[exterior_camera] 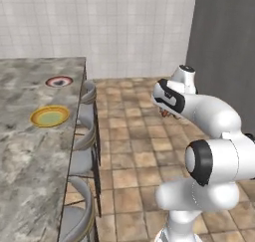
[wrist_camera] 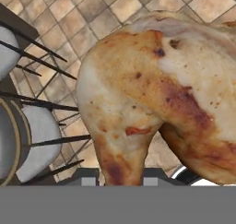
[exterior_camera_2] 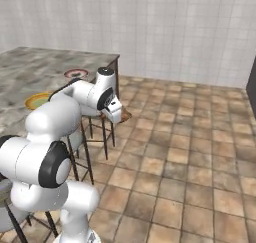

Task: Take the chicken drumsticks from the pan and place one on each plate on the dining counter.

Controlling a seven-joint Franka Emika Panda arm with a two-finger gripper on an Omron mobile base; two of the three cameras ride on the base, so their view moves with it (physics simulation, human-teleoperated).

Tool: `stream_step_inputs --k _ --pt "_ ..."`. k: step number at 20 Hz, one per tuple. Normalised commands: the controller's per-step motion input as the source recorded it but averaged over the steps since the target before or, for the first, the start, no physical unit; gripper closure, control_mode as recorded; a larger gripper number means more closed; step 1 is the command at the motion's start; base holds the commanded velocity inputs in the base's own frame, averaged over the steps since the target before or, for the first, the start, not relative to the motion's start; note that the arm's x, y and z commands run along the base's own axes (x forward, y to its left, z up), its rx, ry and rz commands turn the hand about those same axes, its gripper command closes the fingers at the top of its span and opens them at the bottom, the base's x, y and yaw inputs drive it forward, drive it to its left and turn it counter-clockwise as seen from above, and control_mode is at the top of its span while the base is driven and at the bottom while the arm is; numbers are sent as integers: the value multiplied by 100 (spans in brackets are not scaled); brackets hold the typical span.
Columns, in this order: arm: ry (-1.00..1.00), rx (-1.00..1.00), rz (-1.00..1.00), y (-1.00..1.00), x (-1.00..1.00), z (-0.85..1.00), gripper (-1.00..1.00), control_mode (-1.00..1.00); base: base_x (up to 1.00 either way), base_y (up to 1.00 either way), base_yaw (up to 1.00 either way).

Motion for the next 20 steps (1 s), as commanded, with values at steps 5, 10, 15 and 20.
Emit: stream_step_inputs --k 5,10,15,20 --pt "0 0 0 0 0 0 100 100 100 -26 21" --pt "0 0 0 0 0 0 100 100 97 -16 40" --pt "0 0 0 0 0 0 100 100 75 -9 72" --pt "0 0 0 0 0 0 100 100 57 -5 90"
